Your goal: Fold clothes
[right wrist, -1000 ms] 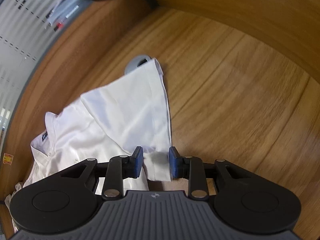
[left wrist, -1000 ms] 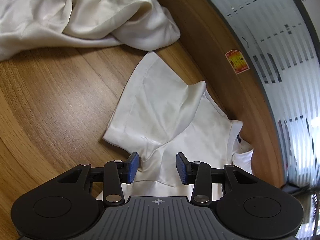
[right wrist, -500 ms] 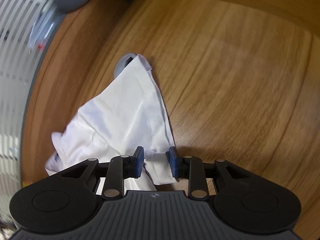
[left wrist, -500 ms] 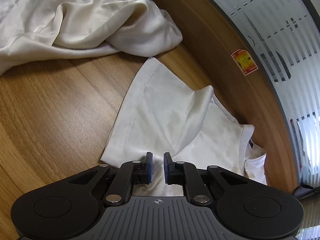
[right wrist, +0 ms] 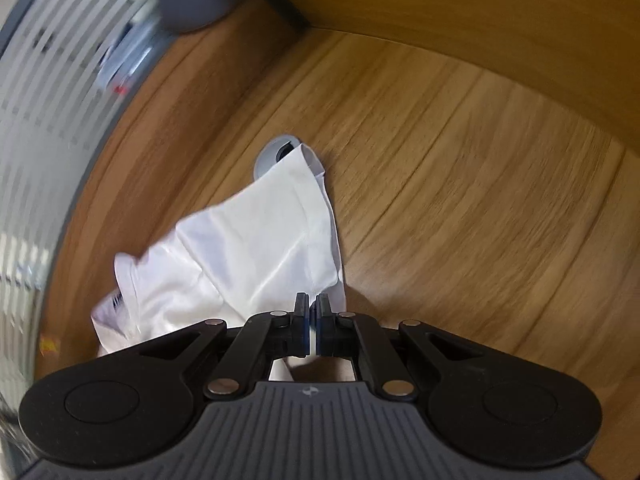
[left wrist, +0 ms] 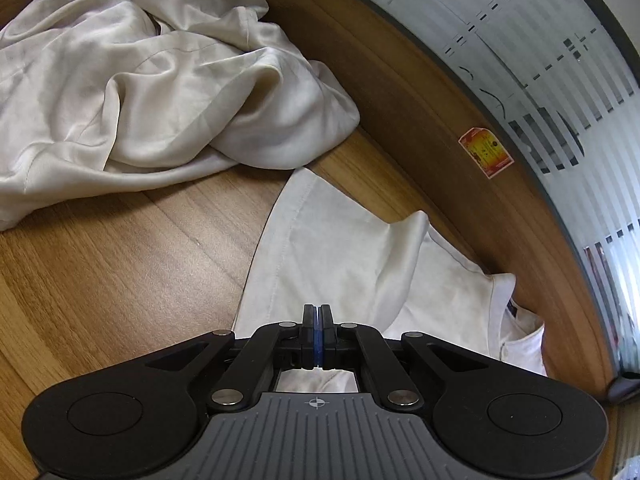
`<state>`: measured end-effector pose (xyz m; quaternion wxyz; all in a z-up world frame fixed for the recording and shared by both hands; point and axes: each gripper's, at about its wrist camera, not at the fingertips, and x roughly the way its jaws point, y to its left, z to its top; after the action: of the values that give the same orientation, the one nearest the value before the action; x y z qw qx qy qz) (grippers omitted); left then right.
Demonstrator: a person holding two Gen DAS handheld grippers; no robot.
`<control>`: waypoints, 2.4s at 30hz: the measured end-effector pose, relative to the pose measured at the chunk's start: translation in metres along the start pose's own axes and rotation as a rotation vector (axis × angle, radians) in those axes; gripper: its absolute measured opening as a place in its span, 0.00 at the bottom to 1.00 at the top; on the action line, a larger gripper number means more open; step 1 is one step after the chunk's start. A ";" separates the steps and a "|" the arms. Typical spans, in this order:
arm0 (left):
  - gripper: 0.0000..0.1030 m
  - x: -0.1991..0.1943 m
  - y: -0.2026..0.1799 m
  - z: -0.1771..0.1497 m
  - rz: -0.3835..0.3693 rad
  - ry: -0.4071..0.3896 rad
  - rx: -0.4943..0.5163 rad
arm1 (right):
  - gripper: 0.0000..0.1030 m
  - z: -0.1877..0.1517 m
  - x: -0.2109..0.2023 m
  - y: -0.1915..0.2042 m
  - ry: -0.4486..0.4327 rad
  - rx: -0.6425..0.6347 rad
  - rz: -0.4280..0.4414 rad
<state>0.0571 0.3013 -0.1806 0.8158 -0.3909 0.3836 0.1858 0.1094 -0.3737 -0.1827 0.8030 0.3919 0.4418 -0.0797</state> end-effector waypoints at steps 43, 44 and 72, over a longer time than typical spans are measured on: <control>0.45 -0.004 0.005 -0.020 -0.005 0.119 -0.116 | 0.12 -0.081 0.017 -0.050 -0.011 1.188 0.029; 0.46 -0.003 0.005 -0.021 -0.004 0.126 -0.132 | 0.11 -0.080 0.016 -0.049 -0.017 1.163 0.036; 0.05 0.000 -0.016 -0.004 0.041 -0.043 0.046 | 0.06 -0.005 0.016 -0.034 -0.105 0.506 0.119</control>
<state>0.0649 0.2885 -0.1745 0.8287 -0.3601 0.3780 0.2018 0.0996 -0.3902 -0.2154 0.7047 0.6008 0.3416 -0.1604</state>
